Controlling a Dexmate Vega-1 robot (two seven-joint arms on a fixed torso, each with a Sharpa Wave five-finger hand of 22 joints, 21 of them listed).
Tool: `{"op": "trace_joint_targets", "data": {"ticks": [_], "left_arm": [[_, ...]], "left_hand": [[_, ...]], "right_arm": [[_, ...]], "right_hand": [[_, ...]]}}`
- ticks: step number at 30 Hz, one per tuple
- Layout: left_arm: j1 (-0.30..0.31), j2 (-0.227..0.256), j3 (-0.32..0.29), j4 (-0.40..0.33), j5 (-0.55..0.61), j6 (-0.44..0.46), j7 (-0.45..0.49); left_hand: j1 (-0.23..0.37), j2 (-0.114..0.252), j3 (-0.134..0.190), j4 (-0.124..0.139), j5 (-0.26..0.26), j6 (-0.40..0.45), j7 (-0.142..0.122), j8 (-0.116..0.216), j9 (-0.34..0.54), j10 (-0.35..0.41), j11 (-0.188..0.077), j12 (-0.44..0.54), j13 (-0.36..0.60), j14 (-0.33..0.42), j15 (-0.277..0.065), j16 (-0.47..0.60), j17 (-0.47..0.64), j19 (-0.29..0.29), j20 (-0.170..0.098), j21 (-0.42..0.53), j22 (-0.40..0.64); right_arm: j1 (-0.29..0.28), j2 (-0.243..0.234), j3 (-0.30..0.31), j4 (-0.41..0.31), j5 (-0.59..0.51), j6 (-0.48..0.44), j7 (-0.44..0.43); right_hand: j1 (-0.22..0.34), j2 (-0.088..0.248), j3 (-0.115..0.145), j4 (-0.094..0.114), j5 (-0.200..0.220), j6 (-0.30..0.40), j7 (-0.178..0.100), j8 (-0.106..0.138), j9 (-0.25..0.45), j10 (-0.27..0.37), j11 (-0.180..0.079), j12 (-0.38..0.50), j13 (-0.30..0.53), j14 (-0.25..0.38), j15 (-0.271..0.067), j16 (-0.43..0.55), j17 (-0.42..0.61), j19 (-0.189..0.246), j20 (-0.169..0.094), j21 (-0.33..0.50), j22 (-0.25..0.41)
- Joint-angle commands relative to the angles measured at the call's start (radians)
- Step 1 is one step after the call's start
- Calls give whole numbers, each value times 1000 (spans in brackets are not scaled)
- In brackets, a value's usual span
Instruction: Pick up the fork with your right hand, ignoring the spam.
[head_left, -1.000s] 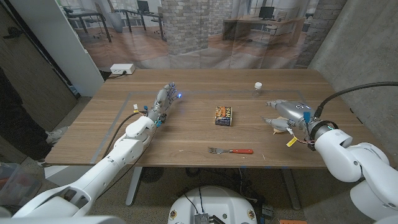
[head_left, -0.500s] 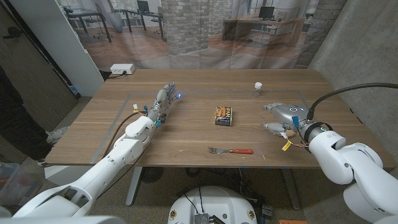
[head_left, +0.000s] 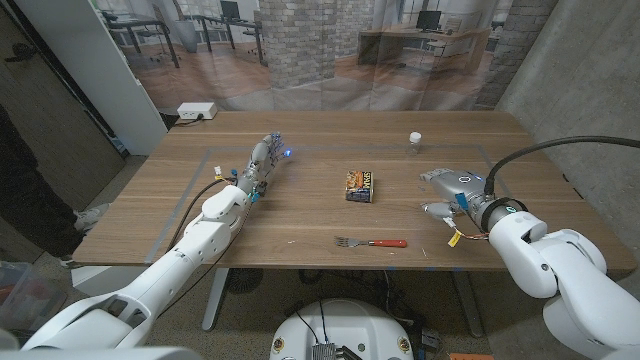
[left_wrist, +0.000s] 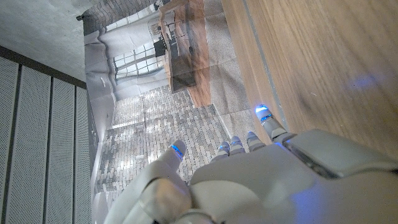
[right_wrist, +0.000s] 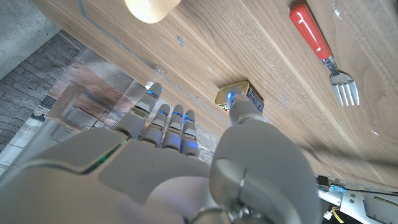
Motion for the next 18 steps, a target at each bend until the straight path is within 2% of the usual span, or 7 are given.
{"op": "trace_joint_targets", "data": {"ticks": [1, 12, 18], "left_arm": [[-15, -10, 3, 27, -1, -3, -11], [-28, -18, 6, 51, -1, -8, -21], [-32, -20, 5, 59, -2, -8, -24]], "left_hand": [[1, 107, -1, -2, 5, -77, 2, 0, 4, -66, 9, -1, 2, -60, 3, 3, 2, -126, 10, -3, 3], [0, 106, -2, -2, 6, -77, 2, 0, 4, -66, 8, -1, 2, -60, 3, 3, 2, -125, 10, -4, 3], [0, 106, -2, -2, 6, -77, 3, 0, 4, -66, 8, -1, 2, -59, 4, 4, 2, -125, 10, -5, 3]], "right_arm": [[41, 24, -60, 8, -114, 22, 109], [59, 61, -73, 9, -172, 61, 187], [63, 80, -78, 10, -191, 83, 222]], "right_hand": [[35, -7, 14, -3, 11, -14, -6, 1, 3, -10, -7, -4, 4, 0, -17, -3, 2, 5, -7, -3, 3], [93, -30, 26, -4, 21, -24, -12, 5, 5, -16, -19, -2, 5, -5, -21, -4, 2, 4, -7, -6, 2], [108, -49, 24, -3, 24, -20, -12, 9, 5, -11, -19, 1, 5, -5, -23, -4, 2, 4, -8, -6, 2]]}}
